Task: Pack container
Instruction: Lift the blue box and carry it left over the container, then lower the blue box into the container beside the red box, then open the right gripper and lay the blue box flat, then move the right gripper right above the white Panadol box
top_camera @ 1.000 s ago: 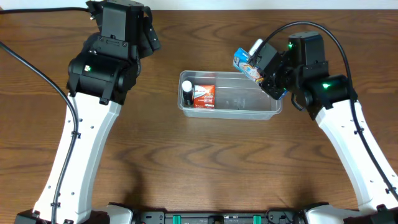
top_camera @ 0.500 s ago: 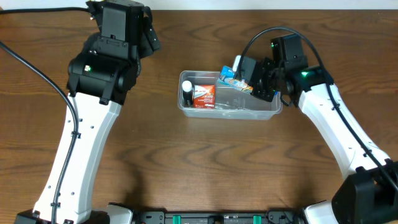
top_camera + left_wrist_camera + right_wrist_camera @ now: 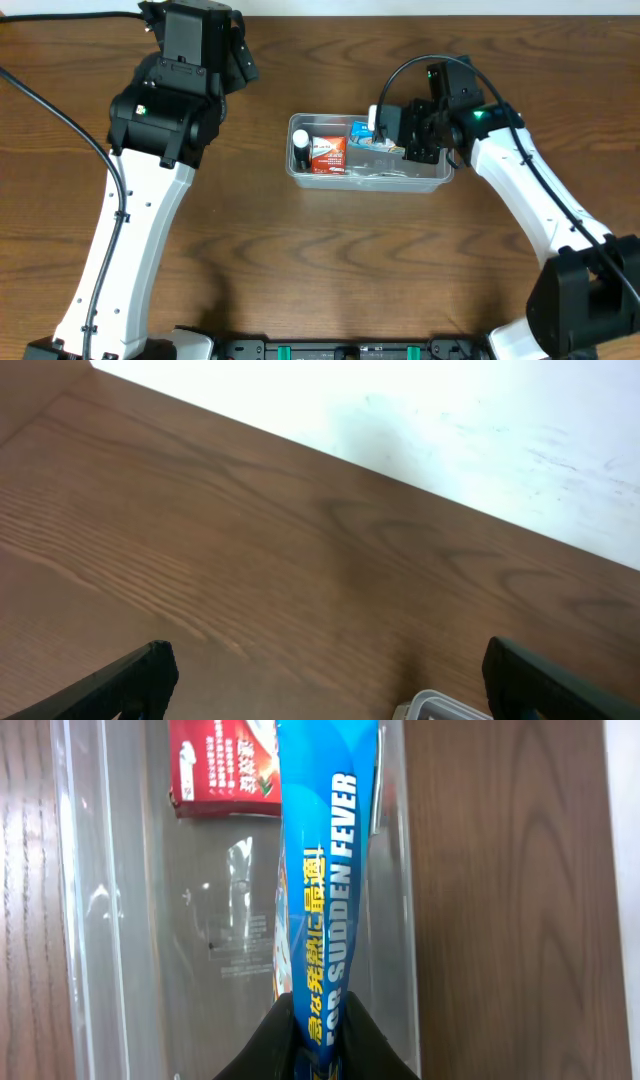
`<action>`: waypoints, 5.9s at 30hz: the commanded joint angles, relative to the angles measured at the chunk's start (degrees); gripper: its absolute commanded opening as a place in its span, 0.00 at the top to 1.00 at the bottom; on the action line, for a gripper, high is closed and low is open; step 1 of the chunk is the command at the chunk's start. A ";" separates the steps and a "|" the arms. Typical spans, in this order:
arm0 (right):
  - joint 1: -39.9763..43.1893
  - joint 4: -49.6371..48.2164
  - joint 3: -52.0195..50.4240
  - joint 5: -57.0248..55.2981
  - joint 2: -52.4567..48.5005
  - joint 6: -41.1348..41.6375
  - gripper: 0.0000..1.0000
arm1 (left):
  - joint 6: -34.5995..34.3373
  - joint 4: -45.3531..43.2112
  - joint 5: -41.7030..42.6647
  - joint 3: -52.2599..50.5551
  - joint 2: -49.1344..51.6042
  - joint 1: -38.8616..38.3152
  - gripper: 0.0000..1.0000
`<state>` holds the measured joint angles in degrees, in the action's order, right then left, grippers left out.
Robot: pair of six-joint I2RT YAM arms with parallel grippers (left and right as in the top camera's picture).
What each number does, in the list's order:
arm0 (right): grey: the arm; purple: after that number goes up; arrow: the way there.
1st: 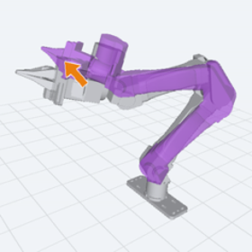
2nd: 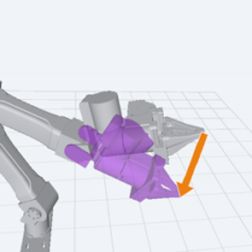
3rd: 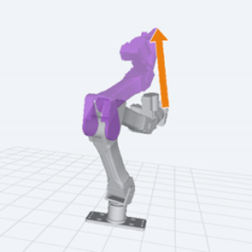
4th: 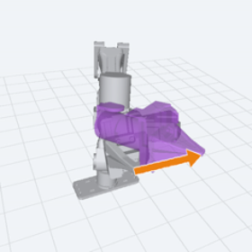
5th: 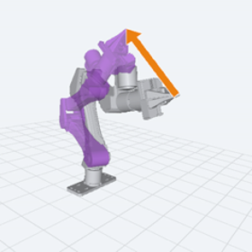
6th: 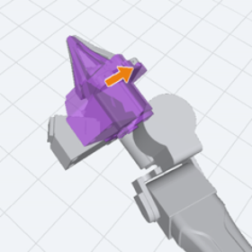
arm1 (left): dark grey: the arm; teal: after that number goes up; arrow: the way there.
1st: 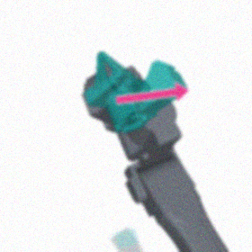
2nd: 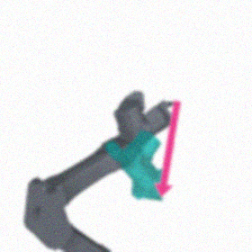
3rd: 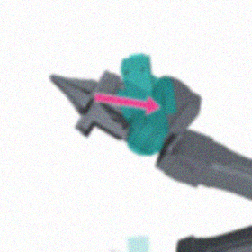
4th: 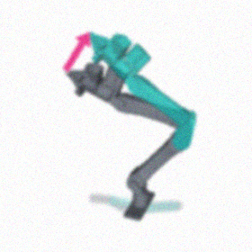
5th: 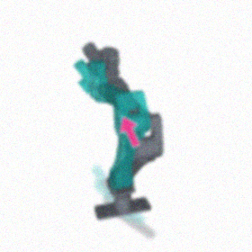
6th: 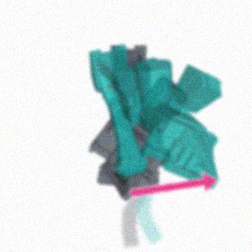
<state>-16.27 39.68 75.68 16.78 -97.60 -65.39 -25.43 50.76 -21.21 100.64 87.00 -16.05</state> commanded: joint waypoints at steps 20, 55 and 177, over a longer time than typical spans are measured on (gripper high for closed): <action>-0.24 -1.49 0.66 -6.97 -5.49 -4.17 0.87 | 0.79 0.00 -0.94 0.42 -0.15 0.24 0.02; -0.31 -4.07 0.66 -10.29 -5.40 17.42 0.53 | 0.81 0.00 -0.94 0.42 -0.15 0.24 0.02; 7.37 13.11 4.04 -21.33 7.96 71.71 0.99 | 0.79 0.00 -0.94 0.42 -0.15 0.24 0.02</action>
<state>-12.60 52.71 79.00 -0.49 -89.60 2.57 -25.41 50.76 -21.21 100.64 87.00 -16.05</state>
